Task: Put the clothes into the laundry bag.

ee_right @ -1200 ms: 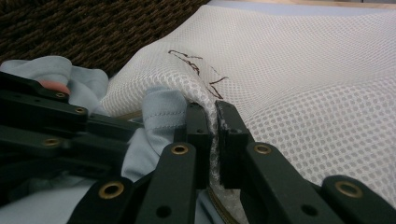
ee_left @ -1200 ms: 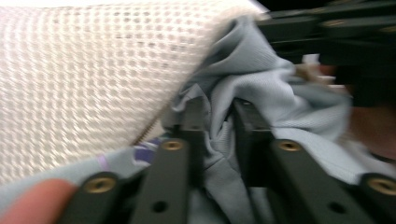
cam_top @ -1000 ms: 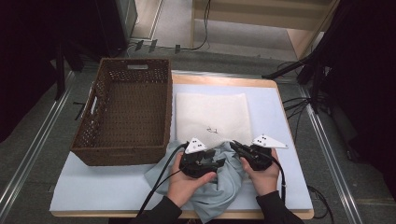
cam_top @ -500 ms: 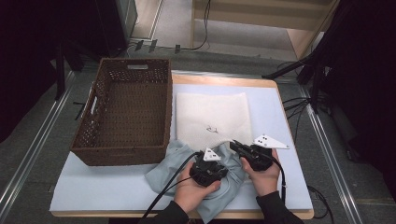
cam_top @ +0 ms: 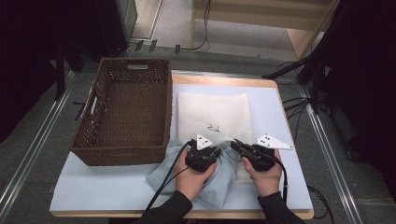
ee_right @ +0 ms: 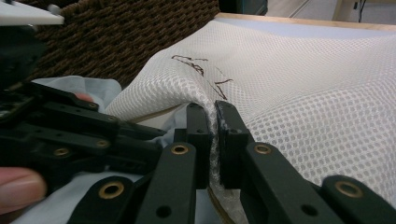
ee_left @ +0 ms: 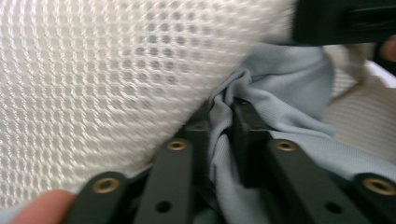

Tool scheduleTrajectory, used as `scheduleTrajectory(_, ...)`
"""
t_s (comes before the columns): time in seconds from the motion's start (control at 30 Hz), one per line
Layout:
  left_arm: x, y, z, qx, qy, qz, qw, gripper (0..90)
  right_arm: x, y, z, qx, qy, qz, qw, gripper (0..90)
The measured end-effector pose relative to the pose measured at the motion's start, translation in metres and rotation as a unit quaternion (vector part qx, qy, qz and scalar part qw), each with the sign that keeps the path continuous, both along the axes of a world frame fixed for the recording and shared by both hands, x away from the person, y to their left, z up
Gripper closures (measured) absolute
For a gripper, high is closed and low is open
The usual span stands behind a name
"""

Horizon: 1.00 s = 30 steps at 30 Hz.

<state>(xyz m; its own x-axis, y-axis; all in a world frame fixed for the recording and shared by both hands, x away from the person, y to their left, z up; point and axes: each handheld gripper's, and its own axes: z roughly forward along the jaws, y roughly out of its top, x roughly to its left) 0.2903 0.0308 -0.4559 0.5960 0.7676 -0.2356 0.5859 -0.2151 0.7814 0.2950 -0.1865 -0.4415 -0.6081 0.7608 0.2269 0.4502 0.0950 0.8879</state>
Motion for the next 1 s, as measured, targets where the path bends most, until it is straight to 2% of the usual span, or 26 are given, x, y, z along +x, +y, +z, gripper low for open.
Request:
scheduleTrajectory(0.07, -0.006, 0.004, 0.007, -0.014, -0.01, -0.018, 0.9997, 64.5, 0.001, -0.001, -0.001, 0.0, 0.001, -0.001, 1.0, 86.4)
scheduleTrajectory(0.17, -0.018, 0.008, 0.018, -0.019, -0.031, -0.047, 0.9982, 50.2, 0.002, -0.002, -0.002, 0.002, 0.002, -0.003, 1.0, 86.4)
scheduleTrajectory(0.2, -0.022, 0.01, 0.021, -0.027, -0.03, -0.059, 0.9975, 47.0, 0.002, -0.002, -0.002, 0.001, 0.003, -0.003, 1.0, 86.3)
scheduleTrajectory(0.23, -0.022, 0.01, 0.021, -0.027, -0.03, -0.059, 0.9975, 44.4, 0.002, -0.002, -0.002, 0.002, 0.003, -0.003, 1.0, 86.4)
scheduleTrajectory(0.27, -0.026, 0.012, 0.022, -0.038, -0.024, -0.068, 0.9966, 41.4, 0.002, -0.002, -0.002, 0.002, 0.003, -0.003, 1.0, 86.4)
scheduleTrajectory(0.3, -0.029, 0.013, 0.023, -0.047, -0.018, -0.079, 0.9956, 39.1, 0.002, -0.002, -0.002, 0.001, 0.002, -0.003, 1.0, 86.4)
scheduleTrajectory(0.33, -0.034, 0.012, 0.022, -0.054, -0.003, -0.104, 0.9931, 36.6, 0.002, -0.002, -0.002, 0.001, 0.003, -0.004, 1.0, 86.4)
scheduleTrajectory(0.4, -0.038, 0.005, 0.015, -0.032, 0.009, -0.124, 0.9917, 31.7, 0.002, -0.001, -0.003, 0.0, 0.003, -0.003, 1.0, 86.4)
scheduleTrajectory(0.43, -0.038, 0.005, 0.015, -0.032, 0.009, -0.124, 0.9917, 30.2, 0.002, -0.001, -0.003, 0.0, 0.003, -0.003, 1.0, 86.4)
scheduleTrajectory(0.5, -0.038, -0.004, 0.006, -0.001, 0.031, -0.136, 0.9902, 29.6, 0.002, 0.0, -0.003, -0.001, 0.003, -0.004, 1.0, 86.4)
scheduleTrajectory(0.53, -0.037, -0.007, 0.0, 0.012, 0.048, -0.135, 0.9896, 29.6, 0.002, 0.0, -0.003, -0.001, 0.003, -0.004, 1.0, 86.4)
scheduleTrajectory(0.57, -0.035, -0.01, -0.005, 0.018, 0.059, -0.133, 0.9892, 35.1, 0.002, 0.0, -0.003, -0.001, 0.003, -0.003, 1.0, 86.4)
scheduleTrajectory(0.6, -0.033, -0.011, -0.007, 0.019, 0.053, -0.13, 0.99, 42.0, 0.001, 0.0, -0.003, -0.002, 0.004, -0.003, 1.0, 86.4)
scheduleTrajectory(0.63, -0.033, -0.011, -0.007, 0.019, 0.053, -0.13, 0.99, 54.1, 0.001, 0.0, -0.003, -0.002, 0.004, -0.003, 1.0, 86.4)
scheduleTrajectory(0.67, -0.033, -0.011, -0.006, 0.02, 0.055, -0.131, 0.9896, 54.1, 0.001, 0.0, -0.003, -0.002, 0.004, -0.003, 1.0, 86.4)
scheduleTrajectory(0.73, -0.03, -0.012, -0.001, 0.031, 0.046, -0.124, 0.9907, 79.7, 0.002, 0.0, -0.003, 0.0, 0.004, -0.001, 1.0, 86.4)
scheduleTrajectory(0.77, -0.03, -0.012, -0.001, 0.031, 0.046, -0.124, 0.9907, 81.0, 0.001, 0.0, -0.003, 0.0, 0.004, -0.001, 1.0, 86.4)
scheduleTrajectory(0.8, -0.029, -0.014, 0.004, 0.021, 0.035, -0.107, 0.9934, 81.5, 0.001, 0.0, -0.002, 0.001, 0.004, 0.0, 1.0, 86.4)
scheduleTrajectory(0.83, -0.027, -0.014, 0.008, 0.017, 0.029, -0.096, 0.9948, 81.8, 0.001, 0.0, -0.002, 0.006, 0.006, 0.001, 1.0, 86.4)
scheduleTrajectory(0.87, -0.027, -0.014, 0.008, 0.017, 0.029, -0.096, 0.9948, 81.9, 0.001, 0.0, -0.002, 0.006, 0.006, 0.001, 1.0, 86.4)
scheduleTrajectory(0.9, -0.023, -0.014, 0.014, 0.001, 0.016, -0.071, 0.9974, 82.0, 0.0, 0.001, 0.0, 0.009, 0.003, 0.003, 0.9999, 86.4)
scheduleTrajectory(1.0, -0.015, -0.015, 0.016, -0.014, 0.0, -0.018, 0.9997, 81.9, -0.001, 0.001, 0.003, 0.011, -0.001, 0.003, 0.9999, 86.4)
